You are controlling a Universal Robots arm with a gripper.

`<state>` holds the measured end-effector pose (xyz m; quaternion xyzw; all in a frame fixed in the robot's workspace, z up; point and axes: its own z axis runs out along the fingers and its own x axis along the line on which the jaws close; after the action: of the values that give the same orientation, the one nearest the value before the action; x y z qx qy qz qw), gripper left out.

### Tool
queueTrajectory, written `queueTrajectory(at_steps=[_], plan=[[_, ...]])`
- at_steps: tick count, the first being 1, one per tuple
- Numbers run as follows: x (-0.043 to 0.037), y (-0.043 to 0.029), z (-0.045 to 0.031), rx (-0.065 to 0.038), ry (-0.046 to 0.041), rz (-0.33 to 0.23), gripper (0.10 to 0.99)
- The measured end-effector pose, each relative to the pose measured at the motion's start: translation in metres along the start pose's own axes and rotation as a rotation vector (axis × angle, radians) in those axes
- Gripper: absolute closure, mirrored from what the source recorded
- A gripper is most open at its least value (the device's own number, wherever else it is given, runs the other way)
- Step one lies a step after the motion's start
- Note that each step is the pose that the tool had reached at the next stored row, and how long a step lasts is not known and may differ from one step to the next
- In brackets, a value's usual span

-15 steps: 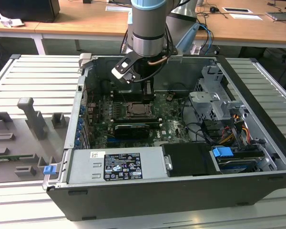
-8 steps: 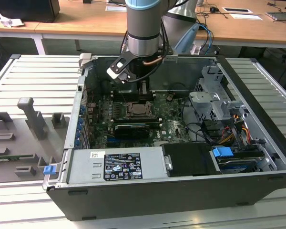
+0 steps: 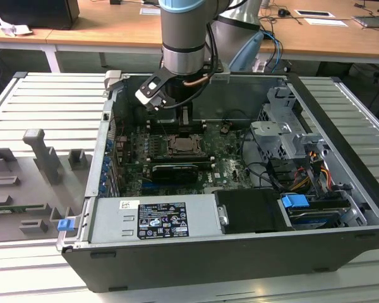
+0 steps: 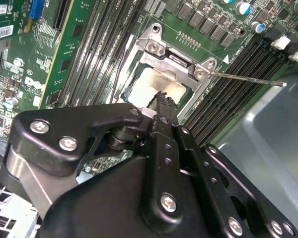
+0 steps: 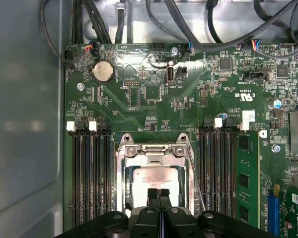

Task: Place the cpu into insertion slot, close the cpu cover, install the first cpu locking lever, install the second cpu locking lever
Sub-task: 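Install the first cpu locking lever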

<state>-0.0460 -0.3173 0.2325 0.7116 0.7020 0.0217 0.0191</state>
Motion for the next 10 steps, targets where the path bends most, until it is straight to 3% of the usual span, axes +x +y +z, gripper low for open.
queueTrajectory(at_steps=[10], plan=[[0.0000, 0.0001, -0.0049, 0.000, 0.0001, 0.000, 0.980]])
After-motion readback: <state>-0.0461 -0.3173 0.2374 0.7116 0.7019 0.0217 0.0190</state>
